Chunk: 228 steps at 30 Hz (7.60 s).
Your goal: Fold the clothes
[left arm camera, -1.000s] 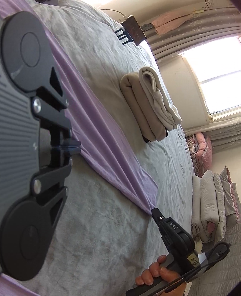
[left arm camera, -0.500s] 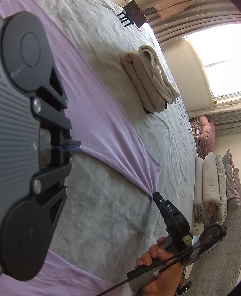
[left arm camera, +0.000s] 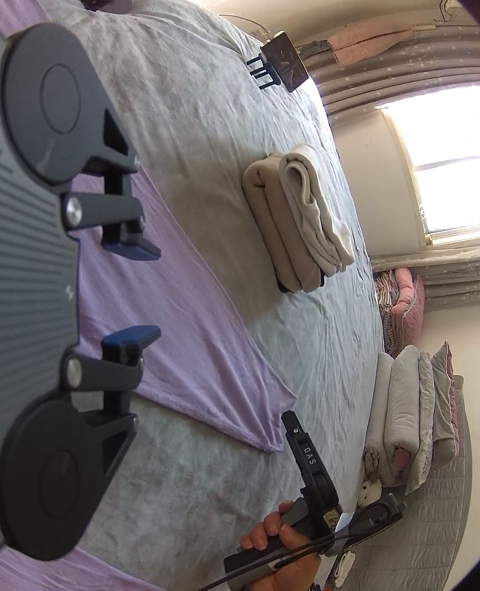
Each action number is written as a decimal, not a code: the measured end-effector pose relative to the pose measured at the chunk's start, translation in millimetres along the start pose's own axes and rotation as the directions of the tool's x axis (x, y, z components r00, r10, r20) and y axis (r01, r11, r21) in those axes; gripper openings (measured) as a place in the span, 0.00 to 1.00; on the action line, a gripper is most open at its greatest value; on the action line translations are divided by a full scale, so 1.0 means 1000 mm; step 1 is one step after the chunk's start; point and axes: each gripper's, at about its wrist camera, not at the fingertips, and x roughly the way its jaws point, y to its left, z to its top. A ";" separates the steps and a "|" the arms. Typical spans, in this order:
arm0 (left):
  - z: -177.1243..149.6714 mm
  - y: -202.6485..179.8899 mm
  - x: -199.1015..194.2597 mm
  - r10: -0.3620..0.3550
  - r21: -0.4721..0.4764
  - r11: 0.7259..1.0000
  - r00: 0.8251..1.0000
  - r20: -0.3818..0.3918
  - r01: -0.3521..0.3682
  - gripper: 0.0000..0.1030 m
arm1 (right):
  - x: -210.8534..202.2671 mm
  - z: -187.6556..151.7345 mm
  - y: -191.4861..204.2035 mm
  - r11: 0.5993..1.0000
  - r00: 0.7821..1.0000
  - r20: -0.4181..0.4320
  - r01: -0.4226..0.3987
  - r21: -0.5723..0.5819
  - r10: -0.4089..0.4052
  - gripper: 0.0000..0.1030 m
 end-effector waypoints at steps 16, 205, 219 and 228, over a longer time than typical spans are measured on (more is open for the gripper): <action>-0.012 0.069 0.042 0.061 -0.073 0.995 0.995 -0.074 -0.067 0.02 | 0.027 0.000 0.015 0.991 1.000 0.012 -0.002 -0.133 0.004 0.03; -0.228 0.171 -0.258 0.475 -0.548 0.703 0.873 -0.112 -0.453 0.77 | -0.204 -0.187 0.198 0.882 0.952 -0.109 -0.308 -0.357 0.288 0.49; -0.194 0.184 -0.277 0.458 -0.597 0.702 0.888 -0.040 -0.389 0.77 | -0.189 -0.149 0.243 0.824 0.942 -0.086 -0.327 -0.463 0.325 0.53; -0.176 0.201 -0.243 0.426 -0.563 0.732 0.903 -0.060 -0.383 0.77 | -0.159 -0.116 0.279 0.767 0.925 -0.113 -0.364 -0.528 0.361 0.55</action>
